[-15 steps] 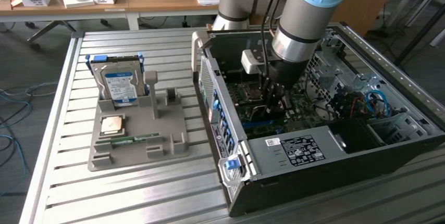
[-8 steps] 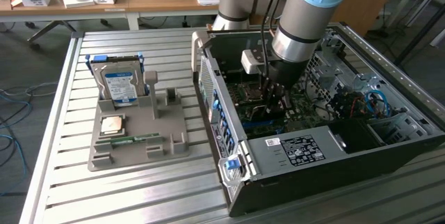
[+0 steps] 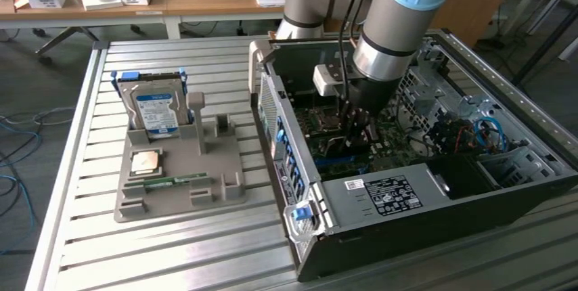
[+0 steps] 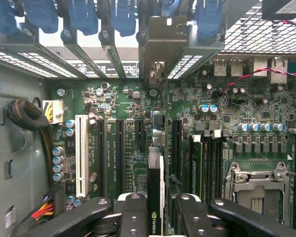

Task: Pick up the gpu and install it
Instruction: 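Insert the gpu into the slot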

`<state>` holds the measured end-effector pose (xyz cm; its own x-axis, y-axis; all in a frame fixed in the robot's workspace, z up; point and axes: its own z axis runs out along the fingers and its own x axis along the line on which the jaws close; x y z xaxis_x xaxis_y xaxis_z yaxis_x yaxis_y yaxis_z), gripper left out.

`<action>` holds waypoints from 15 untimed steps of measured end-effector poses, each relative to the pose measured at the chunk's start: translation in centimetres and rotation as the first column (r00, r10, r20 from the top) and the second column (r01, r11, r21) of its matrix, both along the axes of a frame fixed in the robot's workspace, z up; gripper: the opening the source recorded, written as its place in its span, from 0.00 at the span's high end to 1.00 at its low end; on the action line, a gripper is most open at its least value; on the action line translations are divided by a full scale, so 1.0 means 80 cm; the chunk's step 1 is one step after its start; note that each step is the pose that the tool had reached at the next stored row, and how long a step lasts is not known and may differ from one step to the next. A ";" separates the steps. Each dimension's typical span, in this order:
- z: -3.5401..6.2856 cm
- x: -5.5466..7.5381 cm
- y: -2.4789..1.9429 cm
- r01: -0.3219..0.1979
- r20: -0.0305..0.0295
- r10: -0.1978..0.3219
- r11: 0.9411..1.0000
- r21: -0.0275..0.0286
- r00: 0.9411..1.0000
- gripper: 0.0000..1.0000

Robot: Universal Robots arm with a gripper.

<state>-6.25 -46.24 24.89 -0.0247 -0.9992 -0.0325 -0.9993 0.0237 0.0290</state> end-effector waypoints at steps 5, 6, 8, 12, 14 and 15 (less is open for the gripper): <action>-0.002 0.000 -0.0001 0.000 0.000 0.000 1.000 0.000 1.000 0.73; -0.002 0.000 -0.0001 0.000 0.000 0.000 1.000 0.000 1.000 0.73; -0.003 0.000 0.0000 0.000 0.000 0.000 1.000 0.000 1.000 0.73; -0.003 0.000 -0.0001 0.000 0.000 0.000 1.000 0.000 1.000 0.73; -0.004 0.000 -0.0001 0.000 0.000 0.000 1.000 0.000 1.000 0.73; -0.003 0.000 -0.0001 0.000 0.000 0.000 1.000 0.000 1.000 0.73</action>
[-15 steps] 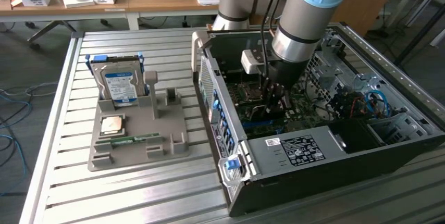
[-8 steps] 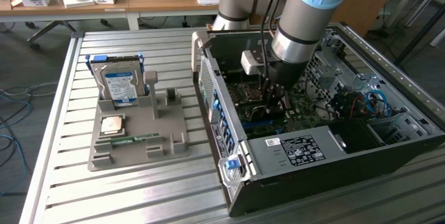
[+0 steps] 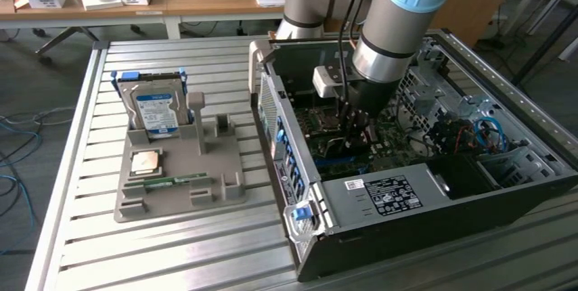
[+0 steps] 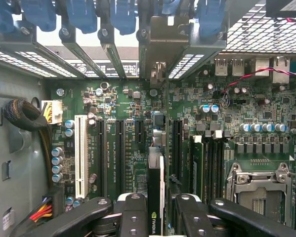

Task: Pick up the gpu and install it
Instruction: 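Insert the gpu into the slot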

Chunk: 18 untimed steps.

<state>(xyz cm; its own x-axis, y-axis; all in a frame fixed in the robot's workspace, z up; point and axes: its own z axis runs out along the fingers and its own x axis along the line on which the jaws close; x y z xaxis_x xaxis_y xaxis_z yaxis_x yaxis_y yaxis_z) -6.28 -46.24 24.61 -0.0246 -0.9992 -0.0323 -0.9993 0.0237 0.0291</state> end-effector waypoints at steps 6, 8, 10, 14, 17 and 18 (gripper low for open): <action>0.000 0.000 0.0000 0.000 0.000 0.000 1.000 0.000 1.000 0.73; 0.000 0.000 0.0000 0.000 0.000 0.000 1.000 0.000 1.000 0.73; 0.000 0.000 0.0000 0.000 0.000 0.000 1.000 0.000 1.000 0.73; 0.000 0.000 0.0000 0.000 0.000 0.000 1.000 0.000 1.000 0.73; 0.000 0.000 0.0000 0.000 0.000 0.000 1.000 0.000 1.000 0.66; 0.000 0.000 0.0000 0.000 0.000 0.000 1.000 0.000 1.000 0.66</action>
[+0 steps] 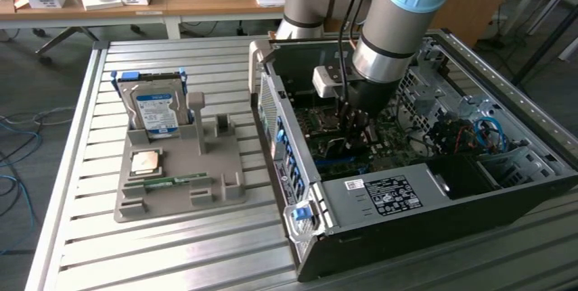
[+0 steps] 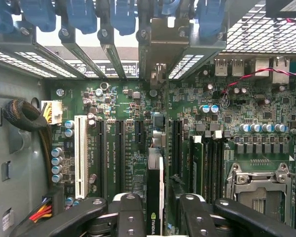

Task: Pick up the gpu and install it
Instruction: 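Insert the gpu into the slot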

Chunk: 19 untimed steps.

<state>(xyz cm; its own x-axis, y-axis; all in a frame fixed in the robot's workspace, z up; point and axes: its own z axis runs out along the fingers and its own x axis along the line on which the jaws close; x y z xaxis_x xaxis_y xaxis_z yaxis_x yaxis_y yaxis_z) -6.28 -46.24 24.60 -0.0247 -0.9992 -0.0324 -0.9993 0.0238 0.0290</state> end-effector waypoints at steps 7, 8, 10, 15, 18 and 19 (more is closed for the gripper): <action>0.011 0.000 0.0000 0.000 0.000 0.000 1.000 0.000 1.000 0.66; 0.014 0.000 0.0000 0.000 0.000 0.000 1.000 0.000 1.000 0.66; 0.022 0.000 0.0000 0.000 0.000 0.000 1.000 0.000 1.000 0.66; 0.038 0.000 0.0000 0.000 0.000 0.000 1.000 0.000 1.000 0.66; 0.046 0.000 0.0000 0.000 0.000 0.000 1.000 0.000 1.000 0.66; 0.048 0.000 0.0000 0.000 0.000 0.000 1.000 0.000 1.000 0.66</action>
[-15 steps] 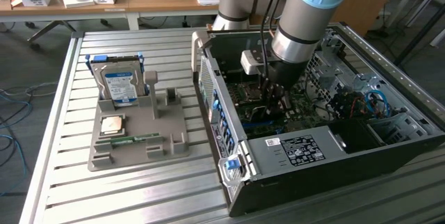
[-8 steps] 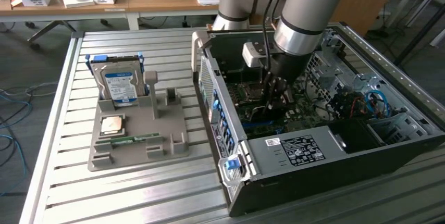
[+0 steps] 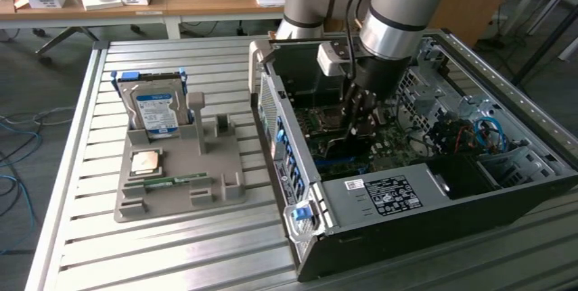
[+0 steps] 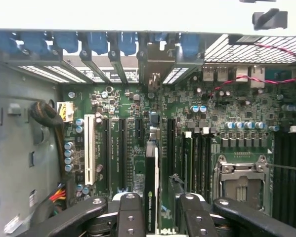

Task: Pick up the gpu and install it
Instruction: 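Insert the gpu into the slot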

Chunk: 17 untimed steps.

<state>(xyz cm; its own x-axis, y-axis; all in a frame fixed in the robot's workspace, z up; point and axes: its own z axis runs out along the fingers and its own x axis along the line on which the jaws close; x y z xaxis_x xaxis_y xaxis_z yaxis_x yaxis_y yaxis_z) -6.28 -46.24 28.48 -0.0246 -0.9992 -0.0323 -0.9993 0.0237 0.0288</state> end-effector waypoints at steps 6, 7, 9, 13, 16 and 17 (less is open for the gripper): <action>0.020 0.000 0.0000 0.000 0.000 0.000 1.000 0.000 1.000 0.66; 0.022 0.000 0.0000 0.000 0.000 0.000 1.000 0.000 1.000 0.66; 0.027 0.000 0.0000 0.000 0.000 0.000 1.000 0.000 1.000 0.66; 0.038 0.000 0.0000 0.000 0.001 0.000 1.000 0.000 1.000 0.66; 0.046 0.000 0.0000 0.000 0.001 0.000 1.000 0.000 1.000 0.66; 0.048 0.000 0.0000 0.000 0.001 0.000 1.000 0.000 1.000 0.66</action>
<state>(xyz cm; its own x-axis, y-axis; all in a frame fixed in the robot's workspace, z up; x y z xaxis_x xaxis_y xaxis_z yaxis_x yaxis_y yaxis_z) -6.28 -46.24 32.32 -0.0243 -0.9992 -0.0323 -0.9993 0.0234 0.0282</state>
